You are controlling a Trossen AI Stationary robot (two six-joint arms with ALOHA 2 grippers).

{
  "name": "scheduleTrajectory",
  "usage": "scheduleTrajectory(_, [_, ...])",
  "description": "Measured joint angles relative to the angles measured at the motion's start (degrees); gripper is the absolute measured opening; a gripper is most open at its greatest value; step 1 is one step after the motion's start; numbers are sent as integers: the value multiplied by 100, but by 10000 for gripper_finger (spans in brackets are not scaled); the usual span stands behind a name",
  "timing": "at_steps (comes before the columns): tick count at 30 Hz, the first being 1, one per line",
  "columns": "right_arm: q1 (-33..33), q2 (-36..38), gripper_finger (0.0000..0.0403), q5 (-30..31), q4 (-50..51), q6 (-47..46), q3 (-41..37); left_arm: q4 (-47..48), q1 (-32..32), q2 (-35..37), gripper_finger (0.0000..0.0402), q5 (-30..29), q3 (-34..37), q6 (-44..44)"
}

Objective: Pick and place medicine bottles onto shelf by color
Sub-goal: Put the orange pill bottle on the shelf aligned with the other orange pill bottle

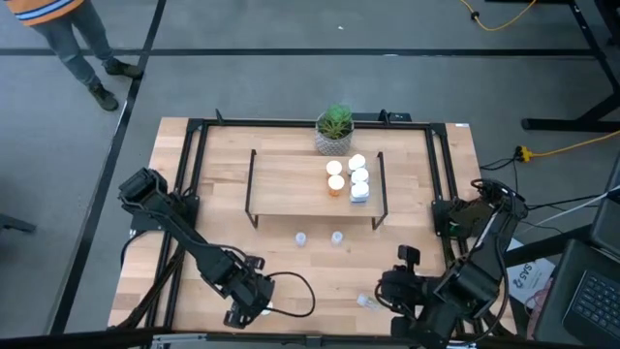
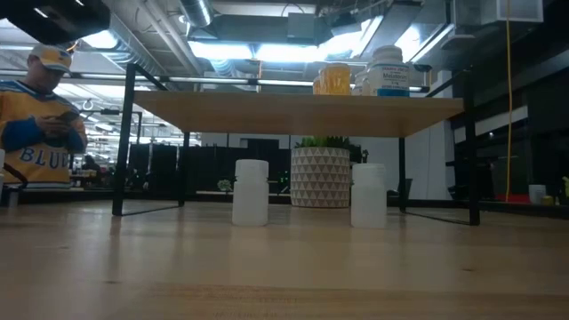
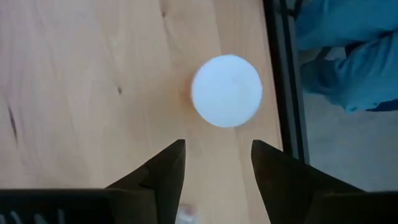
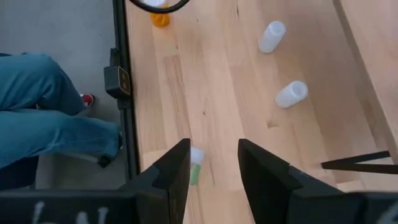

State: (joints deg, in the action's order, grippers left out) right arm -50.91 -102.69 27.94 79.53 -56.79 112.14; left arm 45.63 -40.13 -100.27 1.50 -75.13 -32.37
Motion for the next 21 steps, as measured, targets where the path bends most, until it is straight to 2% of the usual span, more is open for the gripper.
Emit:
scheduleTrajectory(5, [-43,0,136,239,2,8,0,-36,74,4,176,-103,0,-91])
scheduleTrajectory(16, [-47,0,136,272,2,166,0,-37,234,4,176,-112,0,-104])
scheduleTrajectory(21, [-46,0,136,540,2,343,0,-37,357,4,177,-293,0,-102])
